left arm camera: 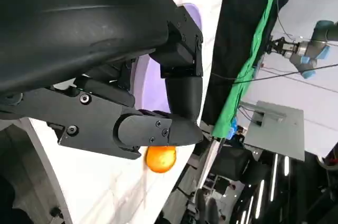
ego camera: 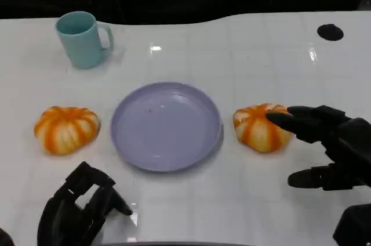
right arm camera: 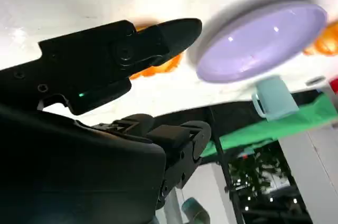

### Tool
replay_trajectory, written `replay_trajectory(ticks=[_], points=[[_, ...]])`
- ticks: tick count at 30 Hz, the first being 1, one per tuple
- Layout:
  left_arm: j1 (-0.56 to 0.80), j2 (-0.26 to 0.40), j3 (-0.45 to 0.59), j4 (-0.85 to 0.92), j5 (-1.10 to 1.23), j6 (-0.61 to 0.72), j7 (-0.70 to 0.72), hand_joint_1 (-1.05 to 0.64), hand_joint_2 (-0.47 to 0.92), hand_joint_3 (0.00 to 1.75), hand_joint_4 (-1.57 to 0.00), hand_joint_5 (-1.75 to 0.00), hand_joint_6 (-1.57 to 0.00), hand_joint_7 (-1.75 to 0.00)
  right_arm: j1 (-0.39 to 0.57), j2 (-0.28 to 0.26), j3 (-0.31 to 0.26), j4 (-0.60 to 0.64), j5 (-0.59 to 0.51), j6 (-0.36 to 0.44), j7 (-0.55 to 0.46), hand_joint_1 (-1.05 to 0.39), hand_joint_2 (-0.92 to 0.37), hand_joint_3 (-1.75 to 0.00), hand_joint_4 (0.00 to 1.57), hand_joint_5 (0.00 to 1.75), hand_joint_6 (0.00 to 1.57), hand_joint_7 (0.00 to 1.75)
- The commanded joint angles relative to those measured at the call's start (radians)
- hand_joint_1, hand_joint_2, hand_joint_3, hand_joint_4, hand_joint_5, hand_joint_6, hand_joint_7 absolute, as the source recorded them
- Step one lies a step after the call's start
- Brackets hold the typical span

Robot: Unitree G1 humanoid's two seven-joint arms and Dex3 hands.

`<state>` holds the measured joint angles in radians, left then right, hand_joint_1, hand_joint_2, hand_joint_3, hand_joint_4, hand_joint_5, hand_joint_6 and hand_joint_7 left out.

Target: Grasp the bread from the table and place it into the plate.

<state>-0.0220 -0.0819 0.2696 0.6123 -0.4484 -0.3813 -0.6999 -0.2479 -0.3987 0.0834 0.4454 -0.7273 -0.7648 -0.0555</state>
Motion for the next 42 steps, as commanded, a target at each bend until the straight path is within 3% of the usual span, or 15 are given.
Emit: replay_trajectory(ticks=[1,13,23,38,42], points=[[-0.005,0.023,0.007,0.004,-0.006,0.006,0.002,-0.52,0.92,0.26,-0.59,-1.75,-0.49,-1.51,-0.046,-0.035,0.055,0.008,-0.074,0.053,-0.093,-0.5,-0.86,0.0,0.22,0.07,0.28,0.01],[-0.008,0.024,0.01,0.01,-0.003,0.005,0.004,-0.53,0.92,0.24,-0.6,-1.75,-0.5,-1.51,-0.21,-0.031,0.279,0.199,-0.243,0.208,-0.281,-0.52,-0.87,-0.01,0.23,0.04,0.27,0.0],[-0.001,0.021,0.007,-0.002,-0.004,0.017,0.007,-0.53,0.92,0.24,-0.59,-1.75,-0.49,-1.53,-0.377,0.045,0.435,0.46,-0.284,0.314,-0.401,-0.55,-0.85,0.0,0.29,0.04,0.32,0.01],[0.006,0.013,0.007,-0.01,-0.009,0.011,0.0,-0.52,0.92,0.25,-0.58,-1.75,-0.48,-1.51,-0.531,0.159,0.535,0.733,-0.236,0.383,-0.416,-0.51,-0.86,0.0,0.3,0.01,0.31,0.01],[0.016,0.009,0.003,-0.023,-0.006,0.009,0.005,-0.52,0.92,0.26,-0.58,-1.75,-0.49,-1.5,-0.536,0.175,0.544,0.772,-0.215,0.376,-0.422,-0.4,-0.86,0.0,0.46,0.05,0.44,0.04]])
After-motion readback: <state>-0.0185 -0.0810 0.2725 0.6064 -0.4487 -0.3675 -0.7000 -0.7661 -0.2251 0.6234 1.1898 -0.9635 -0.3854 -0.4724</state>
